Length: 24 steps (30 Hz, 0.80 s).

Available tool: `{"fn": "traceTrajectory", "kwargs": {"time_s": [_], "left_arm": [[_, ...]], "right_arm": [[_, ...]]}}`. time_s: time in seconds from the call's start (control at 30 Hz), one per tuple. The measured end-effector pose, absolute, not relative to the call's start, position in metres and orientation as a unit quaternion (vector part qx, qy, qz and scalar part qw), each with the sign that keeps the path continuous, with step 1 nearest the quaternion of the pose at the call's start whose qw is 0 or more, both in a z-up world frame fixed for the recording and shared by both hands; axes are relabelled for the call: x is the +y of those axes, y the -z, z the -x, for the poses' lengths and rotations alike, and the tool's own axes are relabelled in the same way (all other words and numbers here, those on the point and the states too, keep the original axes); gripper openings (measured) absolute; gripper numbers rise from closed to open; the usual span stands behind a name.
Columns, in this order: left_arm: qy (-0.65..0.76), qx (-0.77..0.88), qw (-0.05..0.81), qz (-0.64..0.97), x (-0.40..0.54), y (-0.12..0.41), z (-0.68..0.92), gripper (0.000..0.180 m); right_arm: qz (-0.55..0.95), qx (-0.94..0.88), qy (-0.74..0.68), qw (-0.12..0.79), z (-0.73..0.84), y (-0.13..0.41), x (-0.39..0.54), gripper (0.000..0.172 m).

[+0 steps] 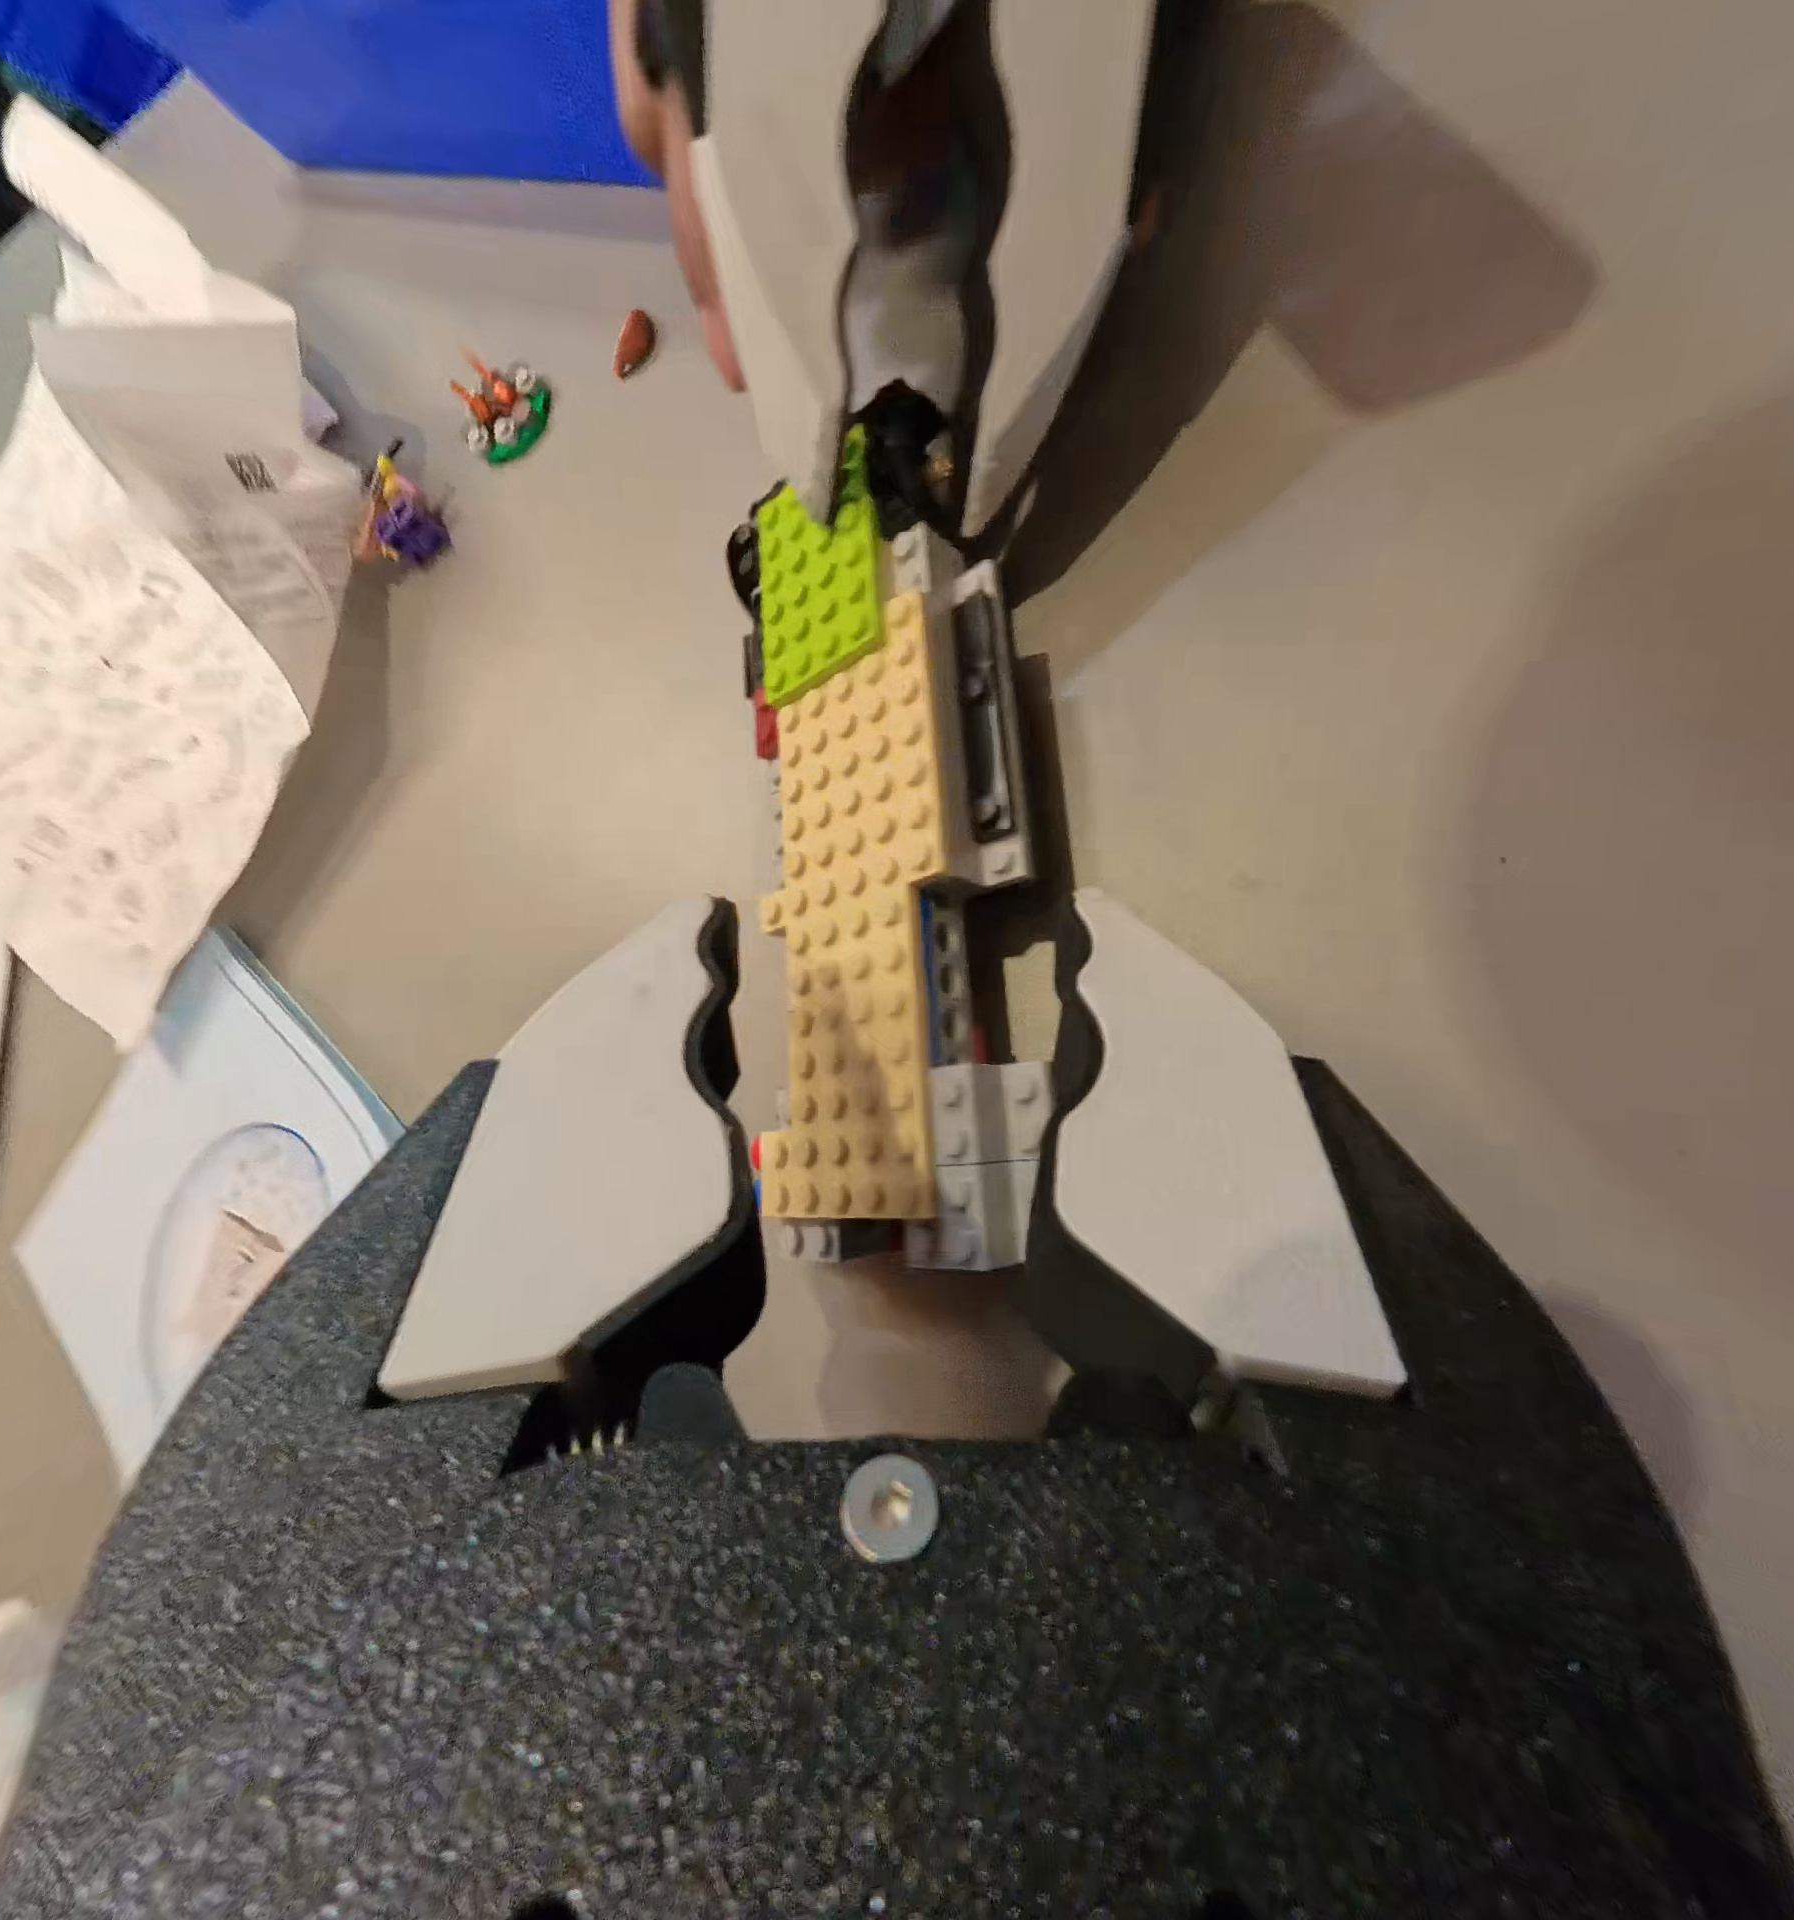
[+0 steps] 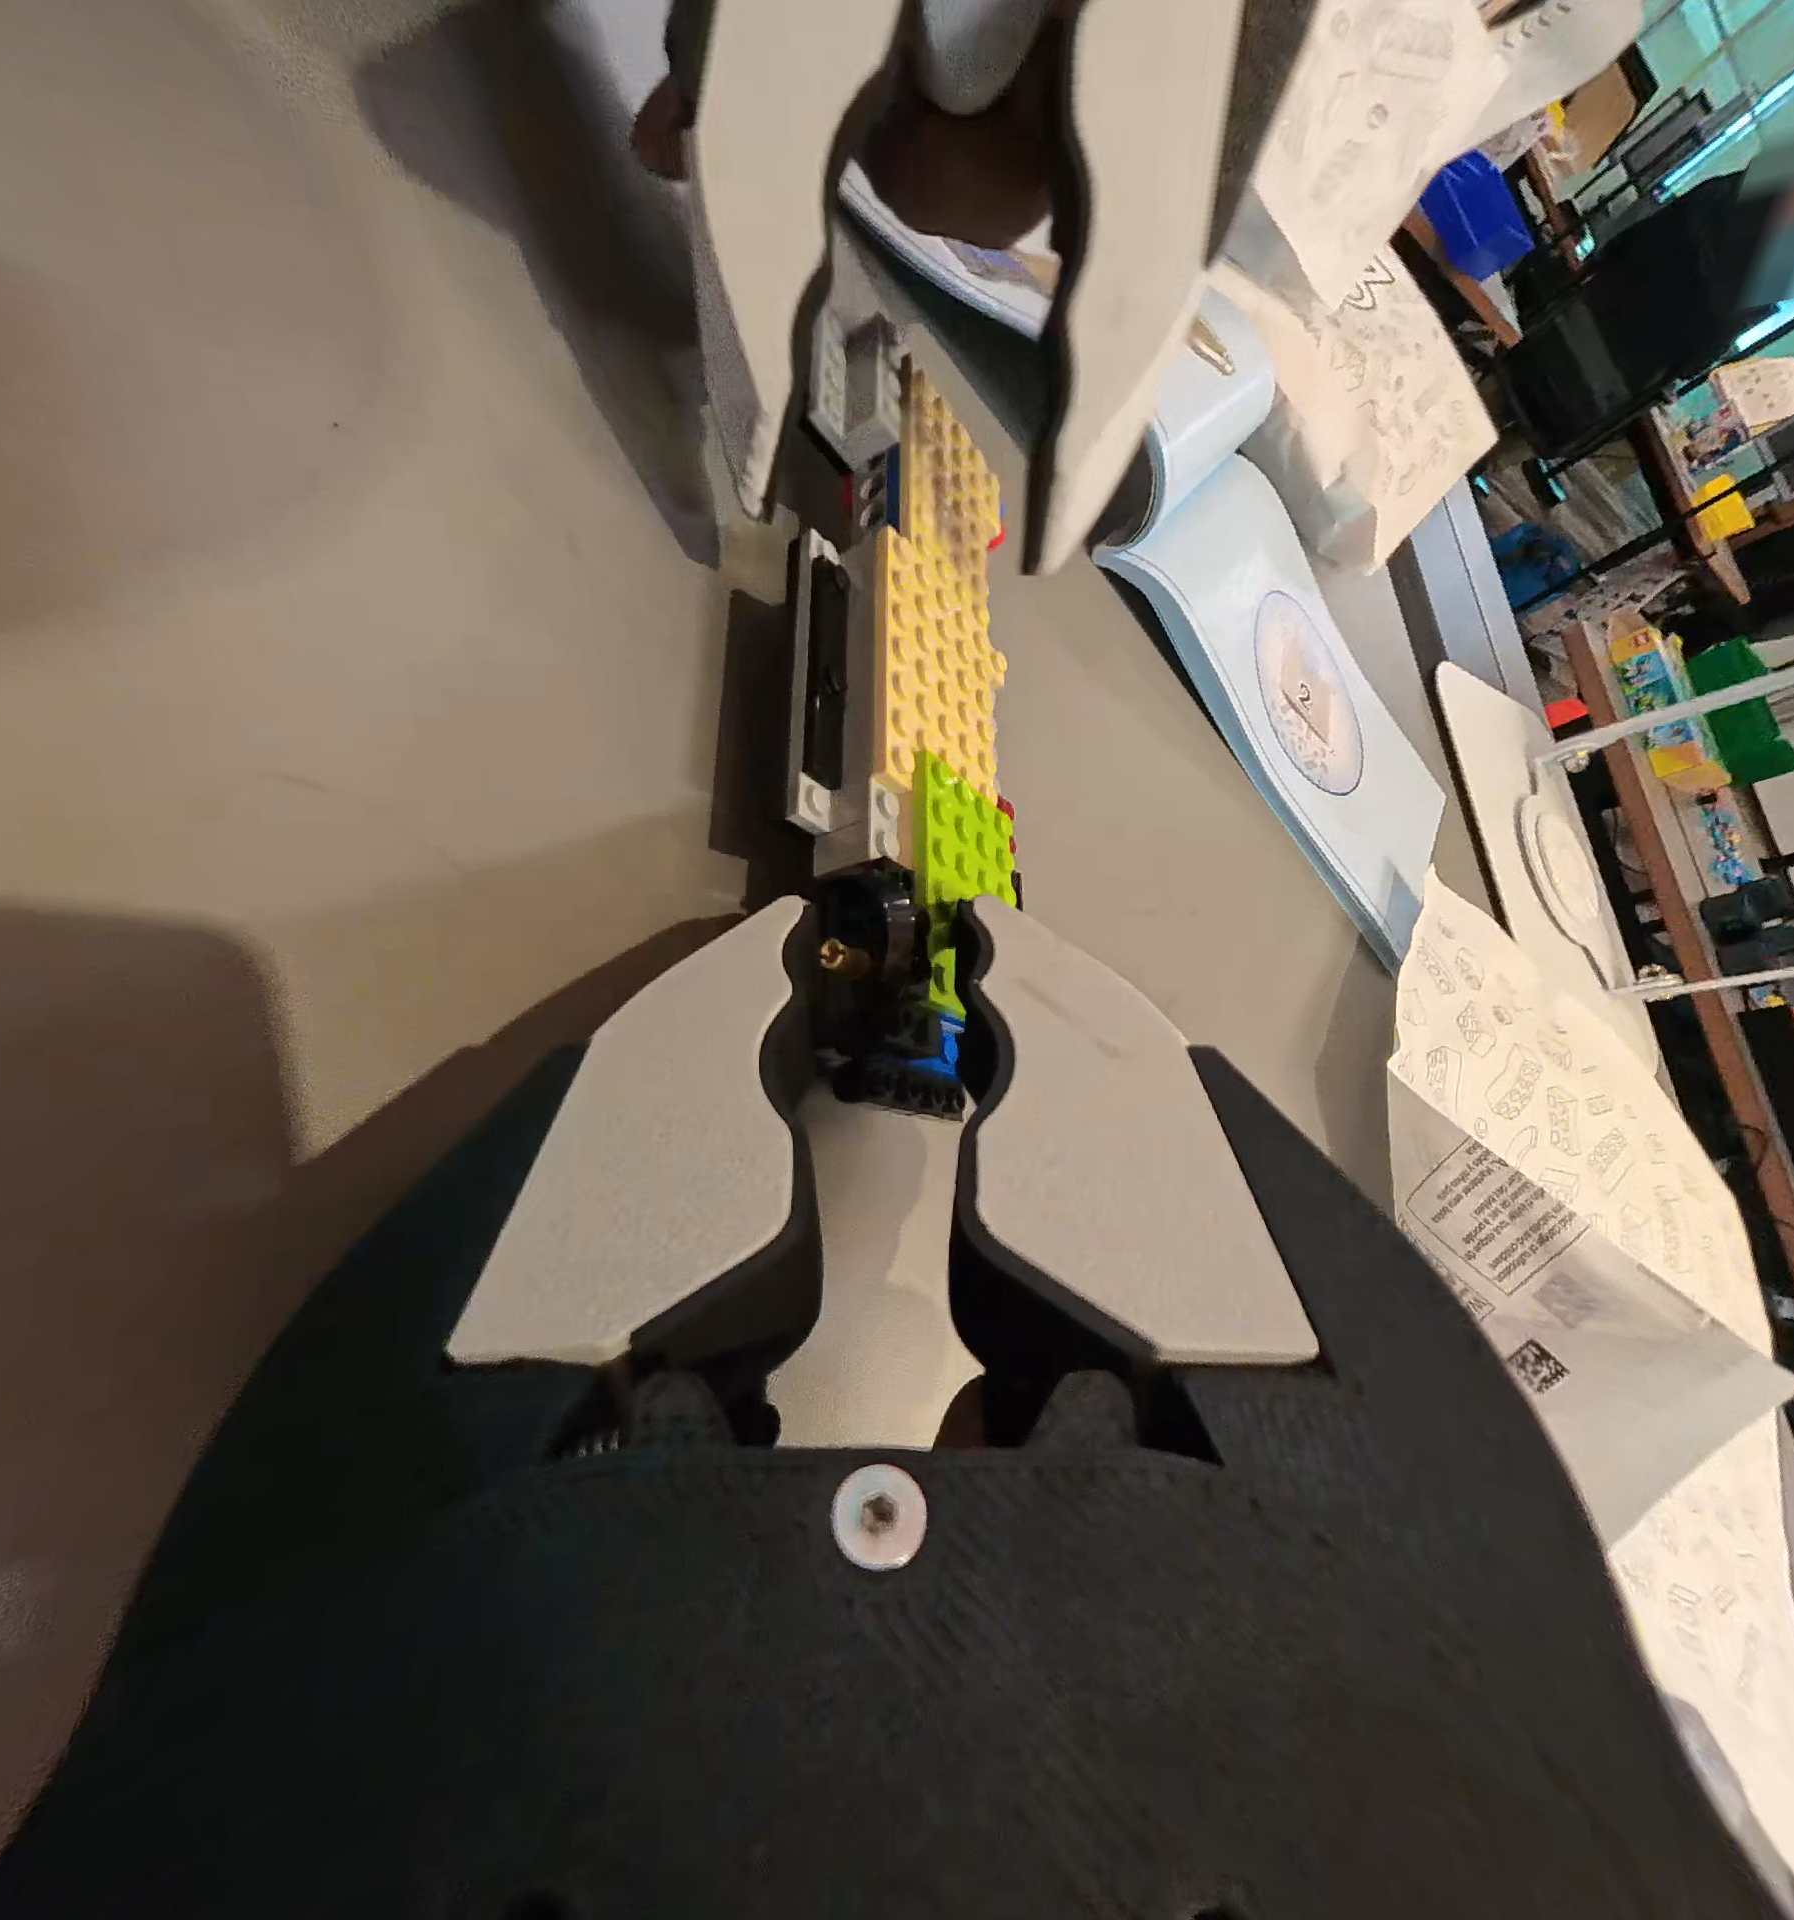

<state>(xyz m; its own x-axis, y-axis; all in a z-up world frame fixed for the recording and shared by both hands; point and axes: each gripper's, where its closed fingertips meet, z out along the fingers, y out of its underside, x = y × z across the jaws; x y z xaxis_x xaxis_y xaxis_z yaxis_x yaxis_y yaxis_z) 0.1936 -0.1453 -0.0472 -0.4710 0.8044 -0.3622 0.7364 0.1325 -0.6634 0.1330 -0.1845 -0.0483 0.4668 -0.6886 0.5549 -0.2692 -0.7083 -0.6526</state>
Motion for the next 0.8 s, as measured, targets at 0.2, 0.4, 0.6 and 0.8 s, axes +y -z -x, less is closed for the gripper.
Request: {"fn": "traceTrajectory", "kwargs": {"time_s": [0.2,0.4,0.6,0.8], "left_arm": [[-0.392,-0.804,0.161,0.418,-0.148,0.044,-0.186,0.077],[-0.383,-0.819,0.210,0.371,-0.151,0.039,-0.177,0.076],[-0.351,-0.832,0.176,0.393,-0.152,0.056,-0.172,0.065],[-0.333,-0.834,0.129,0.422,-0.148,0.065,-0.175,0.058]], "right_arm": [[0.841,0.274,0.391,0.253,-0.127,0.060,-0.171,0.023],[0.823,0.315,0.312,0.354,-0.122,0.048,-0.153,0.030],[0.715,0.486,0.220,0.452,-0.152,0.025,-0.186,0.029],[0.728,0.542,0.116,0.403,-0.159,0.056,-0.191,0.028]]}}
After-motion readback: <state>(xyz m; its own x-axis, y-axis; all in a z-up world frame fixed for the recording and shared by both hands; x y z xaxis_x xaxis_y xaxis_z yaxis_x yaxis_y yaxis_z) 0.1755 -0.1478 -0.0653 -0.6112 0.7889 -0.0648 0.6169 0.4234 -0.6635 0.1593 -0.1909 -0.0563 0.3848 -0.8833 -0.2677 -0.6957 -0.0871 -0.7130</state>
